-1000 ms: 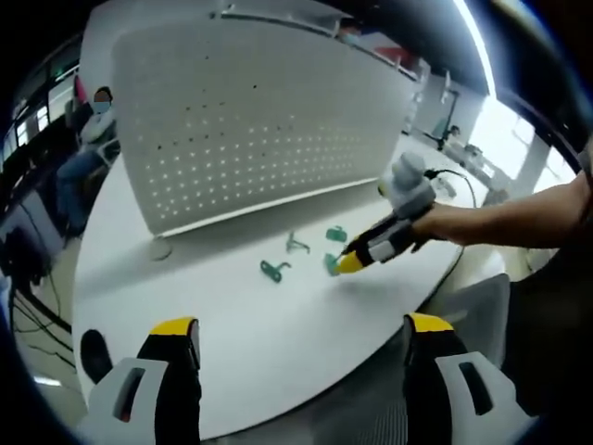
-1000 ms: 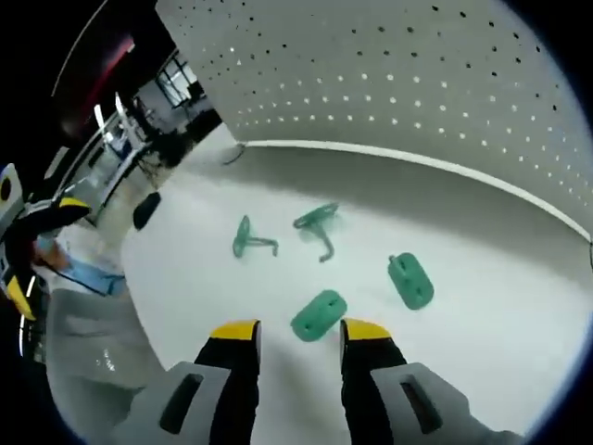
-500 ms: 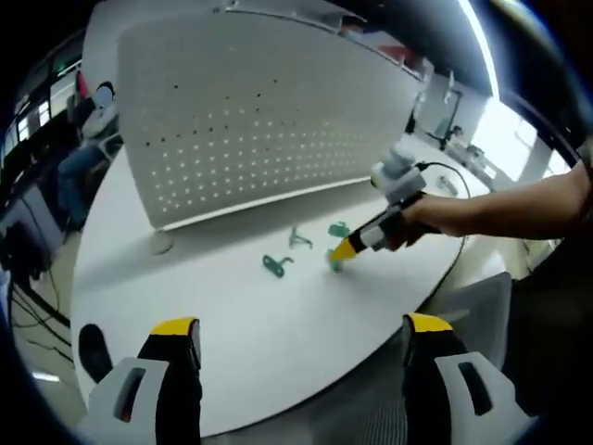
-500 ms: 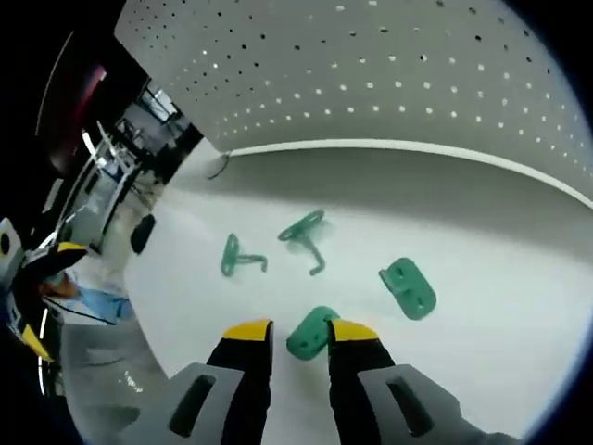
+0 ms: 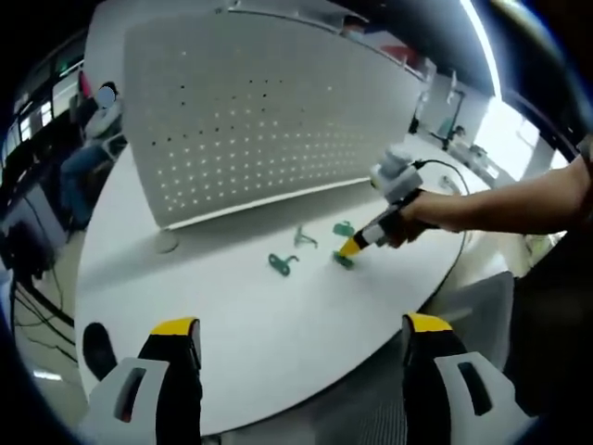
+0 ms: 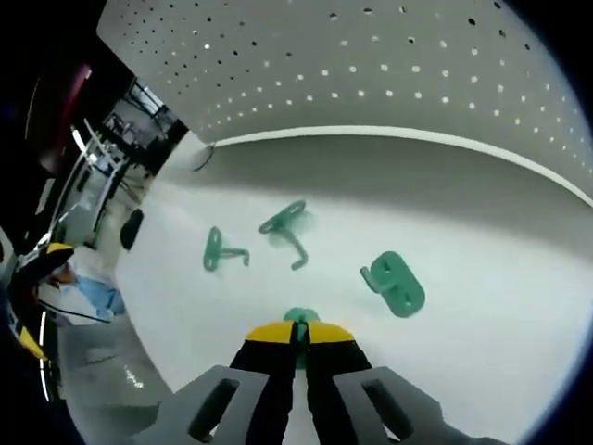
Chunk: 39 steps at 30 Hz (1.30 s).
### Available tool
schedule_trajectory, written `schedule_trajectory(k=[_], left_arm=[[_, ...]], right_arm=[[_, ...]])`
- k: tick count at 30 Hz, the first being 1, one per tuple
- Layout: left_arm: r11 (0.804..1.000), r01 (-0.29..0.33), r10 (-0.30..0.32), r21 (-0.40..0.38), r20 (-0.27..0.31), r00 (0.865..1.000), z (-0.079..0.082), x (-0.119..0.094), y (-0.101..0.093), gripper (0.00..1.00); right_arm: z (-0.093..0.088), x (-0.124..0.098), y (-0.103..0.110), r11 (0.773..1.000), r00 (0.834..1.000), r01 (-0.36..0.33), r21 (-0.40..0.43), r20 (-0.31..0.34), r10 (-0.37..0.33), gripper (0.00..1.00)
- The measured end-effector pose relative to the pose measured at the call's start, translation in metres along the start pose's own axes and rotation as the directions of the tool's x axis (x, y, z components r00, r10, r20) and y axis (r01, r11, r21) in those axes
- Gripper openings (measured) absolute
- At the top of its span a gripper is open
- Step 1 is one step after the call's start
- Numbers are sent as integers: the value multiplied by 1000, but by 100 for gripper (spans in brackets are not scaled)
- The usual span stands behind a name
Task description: Insert the hook assembly into the mounting plate slot until the hook locks in place.
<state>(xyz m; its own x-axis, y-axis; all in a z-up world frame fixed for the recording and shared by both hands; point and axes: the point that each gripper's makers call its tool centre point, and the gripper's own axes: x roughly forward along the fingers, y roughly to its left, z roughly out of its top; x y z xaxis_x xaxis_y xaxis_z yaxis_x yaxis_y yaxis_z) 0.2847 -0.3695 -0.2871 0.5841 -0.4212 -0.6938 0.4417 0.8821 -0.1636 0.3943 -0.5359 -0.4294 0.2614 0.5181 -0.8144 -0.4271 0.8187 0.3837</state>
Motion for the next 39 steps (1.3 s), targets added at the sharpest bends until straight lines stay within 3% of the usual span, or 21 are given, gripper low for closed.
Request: schedule_trajectory(k=[13,17,24,28,34,36,39], left_arm=[[1000,1,-1,9,9,1000,6,1,-3,92],[1000,2,-2,6,15,1000,9,1,-3,92],[1000,-1,2,-2,26,1000,13,2,-2,92],[1000,-2,3,-17,45,999,20,0,1,92],[1000,13,-12,-5,71,997,36,1,-4,90],[1000,14,-15,11,72,997,40,3,-7,88],[999,31,-32,8,89,996,47,6,-12,85]], right_arm=[[2,-6,-2,1000,1000,19,2,25,-19,0],[20,-16,-4,999,993,35,4,113,-35,0],[50,-39,6,999,978,38,-32,208,-31,0],[71,-60,17,998,950,34,-50,311,-17,0],[90,-97,54,991,900,18,-134,435,43,0],[94,-109,69,990,882,-18,-141,464,82,0],[92,-121,90,983,876,-55,-177,464,133,0]])
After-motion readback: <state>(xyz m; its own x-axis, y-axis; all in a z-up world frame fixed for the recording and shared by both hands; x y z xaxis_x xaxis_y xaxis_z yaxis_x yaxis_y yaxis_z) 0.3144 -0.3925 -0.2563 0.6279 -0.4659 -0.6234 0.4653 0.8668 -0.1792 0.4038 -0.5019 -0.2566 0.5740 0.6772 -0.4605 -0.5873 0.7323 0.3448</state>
